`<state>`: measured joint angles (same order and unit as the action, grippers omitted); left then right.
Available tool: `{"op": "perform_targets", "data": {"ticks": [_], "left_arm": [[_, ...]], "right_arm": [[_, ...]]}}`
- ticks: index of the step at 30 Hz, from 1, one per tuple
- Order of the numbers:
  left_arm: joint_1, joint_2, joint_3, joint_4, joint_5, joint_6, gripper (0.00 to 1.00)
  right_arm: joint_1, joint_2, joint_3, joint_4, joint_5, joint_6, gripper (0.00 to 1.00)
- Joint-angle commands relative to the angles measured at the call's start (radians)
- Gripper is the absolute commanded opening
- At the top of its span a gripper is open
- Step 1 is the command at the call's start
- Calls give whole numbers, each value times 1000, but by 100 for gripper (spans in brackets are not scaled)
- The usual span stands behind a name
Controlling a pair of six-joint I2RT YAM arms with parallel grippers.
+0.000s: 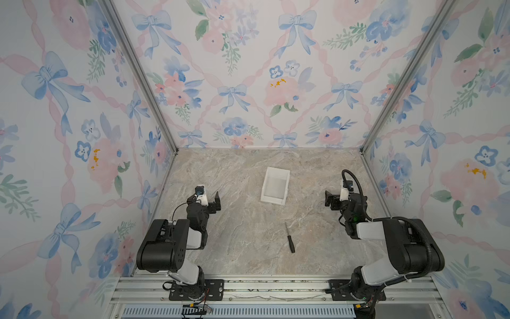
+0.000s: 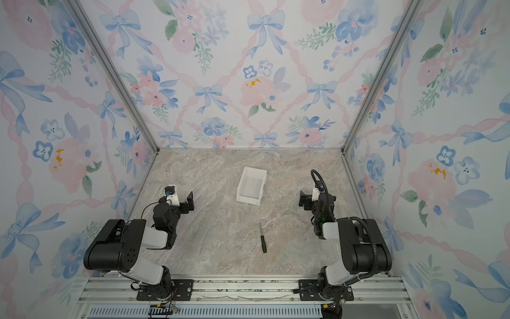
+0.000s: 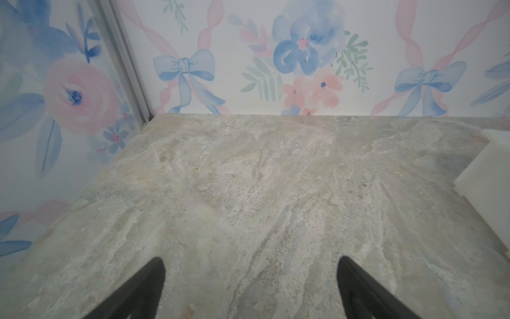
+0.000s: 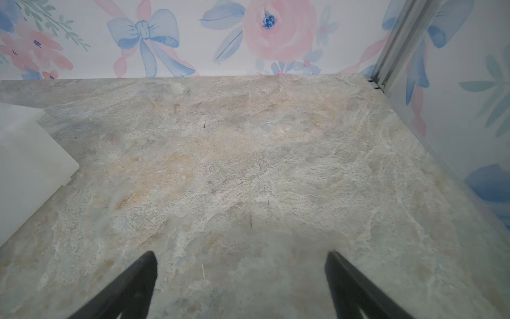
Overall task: Put the screwdriver in the bin
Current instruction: Pick up the screwdriver from the center of the table.
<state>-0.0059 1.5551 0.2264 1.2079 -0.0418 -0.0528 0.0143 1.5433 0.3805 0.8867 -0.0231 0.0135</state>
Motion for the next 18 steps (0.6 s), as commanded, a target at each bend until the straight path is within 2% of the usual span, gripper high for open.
{"op": "perform_targets", "data": {"ticks": [1,18], "left_arm": [[-3,12,7,19,-4,18,98],[-4,12,11,10,16,26,98]], "right_arm": [[-2,6,13,20,-8,-12,97],[-5,7,16,17,-9,-10,97]]}}
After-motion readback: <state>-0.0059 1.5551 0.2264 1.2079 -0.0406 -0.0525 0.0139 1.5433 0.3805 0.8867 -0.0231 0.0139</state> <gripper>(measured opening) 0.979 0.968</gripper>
